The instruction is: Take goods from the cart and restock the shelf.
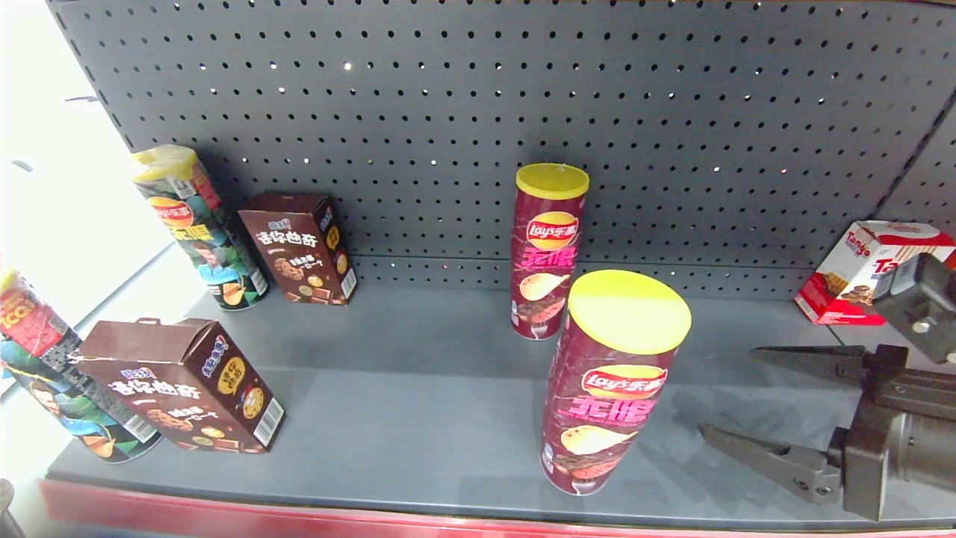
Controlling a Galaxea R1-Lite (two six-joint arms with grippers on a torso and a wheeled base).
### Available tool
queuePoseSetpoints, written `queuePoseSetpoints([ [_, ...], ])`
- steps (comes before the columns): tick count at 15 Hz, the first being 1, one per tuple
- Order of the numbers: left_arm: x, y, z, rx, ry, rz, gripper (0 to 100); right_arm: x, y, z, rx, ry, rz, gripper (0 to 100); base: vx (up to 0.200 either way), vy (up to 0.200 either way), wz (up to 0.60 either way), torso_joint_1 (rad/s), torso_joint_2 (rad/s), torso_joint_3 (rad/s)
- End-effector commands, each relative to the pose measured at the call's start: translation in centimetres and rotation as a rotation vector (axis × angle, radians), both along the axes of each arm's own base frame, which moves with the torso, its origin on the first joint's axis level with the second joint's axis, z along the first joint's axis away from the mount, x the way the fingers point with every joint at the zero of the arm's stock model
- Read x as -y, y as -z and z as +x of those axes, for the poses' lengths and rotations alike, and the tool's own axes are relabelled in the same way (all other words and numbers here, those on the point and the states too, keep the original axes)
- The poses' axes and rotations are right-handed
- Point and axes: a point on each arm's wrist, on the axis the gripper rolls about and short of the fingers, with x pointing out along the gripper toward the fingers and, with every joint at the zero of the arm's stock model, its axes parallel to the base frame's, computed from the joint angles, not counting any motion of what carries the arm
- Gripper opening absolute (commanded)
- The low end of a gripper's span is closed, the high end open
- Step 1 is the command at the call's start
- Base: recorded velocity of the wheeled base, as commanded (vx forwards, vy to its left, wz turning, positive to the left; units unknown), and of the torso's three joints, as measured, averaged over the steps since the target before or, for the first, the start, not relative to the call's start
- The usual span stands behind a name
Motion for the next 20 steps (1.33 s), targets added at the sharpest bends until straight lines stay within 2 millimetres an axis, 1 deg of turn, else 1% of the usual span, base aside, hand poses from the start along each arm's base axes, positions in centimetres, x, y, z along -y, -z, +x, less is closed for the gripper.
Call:
queuePoseSetpoints([
  [1,0.0,0.0,0.0,-0.003,0.001,0.000,100,-0.6,0.9,0.7,-0.041,0.002,-0.033,100,0.000,0.000,0.00,0.000,0.00,0.000],
  [11,0.0,0.0,0.0,-0.004,-0.003,-0.017,100,-1.9,2.6,2.5,-0.095,-0.013,-0.112,100,0.000,0.000,0.00,0.000,0.00,0.000],
  [15,-0.1,0.0,0.0,-0.004,-0.041,-0.040,100,-2.5,2.7,3.1,-0.098,0.002,-0.130,100,0.000,0.000,0.00,0.000,0.00,0.000],
  [18,-0.1,0.0,0.0,-0.004,-0.040,-0.040,100,-3.4,2.5,3.6,-0.095,-0.011,-0.133,100,0.000,0.000,0.00,0.000,0.00,0.000],
  [20,-0.1,0.0,0.0,-0.004,-0.037,-0.037,100,-4.0,2.1,4.3,-0.089,-0.014,-0.129,100,0.000,0.000,0.00,0.000,0.00,0.000],
])
